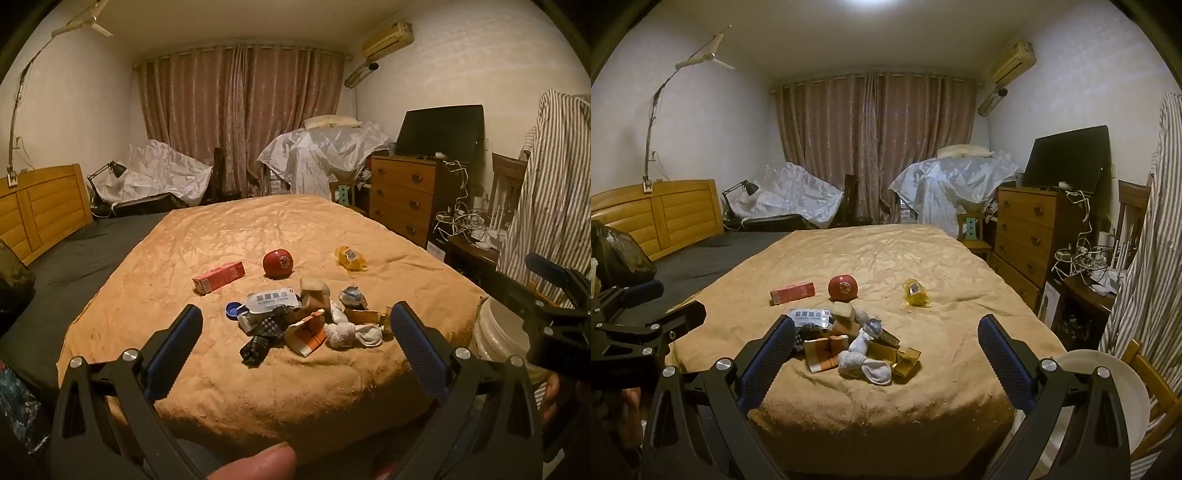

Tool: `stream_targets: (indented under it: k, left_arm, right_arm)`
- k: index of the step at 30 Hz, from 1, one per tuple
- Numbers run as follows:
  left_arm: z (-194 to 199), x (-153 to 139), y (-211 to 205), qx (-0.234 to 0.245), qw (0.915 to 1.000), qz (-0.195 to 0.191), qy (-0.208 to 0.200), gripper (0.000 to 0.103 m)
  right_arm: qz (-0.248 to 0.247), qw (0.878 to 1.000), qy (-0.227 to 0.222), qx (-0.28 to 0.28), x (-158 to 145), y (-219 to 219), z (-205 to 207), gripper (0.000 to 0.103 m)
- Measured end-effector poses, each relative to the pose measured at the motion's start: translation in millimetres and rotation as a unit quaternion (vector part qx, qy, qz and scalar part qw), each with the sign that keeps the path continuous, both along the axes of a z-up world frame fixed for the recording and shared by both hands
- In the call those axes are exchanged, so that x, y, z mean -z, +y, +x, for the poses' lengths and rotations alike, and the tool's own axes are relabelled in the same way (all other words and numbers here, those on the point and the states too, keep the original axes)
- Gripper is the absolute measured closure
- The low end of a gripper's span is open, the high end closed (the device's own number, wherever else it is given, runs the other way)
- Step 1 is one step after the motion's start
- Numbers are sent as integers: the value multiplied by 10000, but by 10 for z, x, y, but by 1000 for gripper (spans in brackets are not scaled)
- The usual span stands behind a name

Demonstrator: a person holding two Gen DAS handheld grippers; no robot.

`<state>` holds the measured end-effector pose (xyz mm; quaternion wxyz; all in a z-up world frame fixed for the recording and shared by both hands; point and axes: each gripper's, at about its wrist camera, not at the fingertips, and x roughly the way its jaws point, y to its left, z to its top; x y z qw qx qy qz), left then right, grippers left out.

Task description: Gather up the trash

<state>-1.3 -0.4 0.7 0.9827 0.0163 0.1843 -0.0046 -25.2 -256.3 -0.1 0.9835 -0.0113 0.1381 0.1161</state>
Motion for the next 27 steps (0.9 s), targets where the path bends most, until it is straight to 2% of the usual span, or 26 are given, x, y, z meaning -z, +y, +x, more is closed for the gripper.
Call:
stream_targets:
  k: [27]
  left_arm:
    - [-10,61,8,7,10000,-2,44,5]
  right_arm:
    - [38,10000,36,10,-7,-37,17,4]
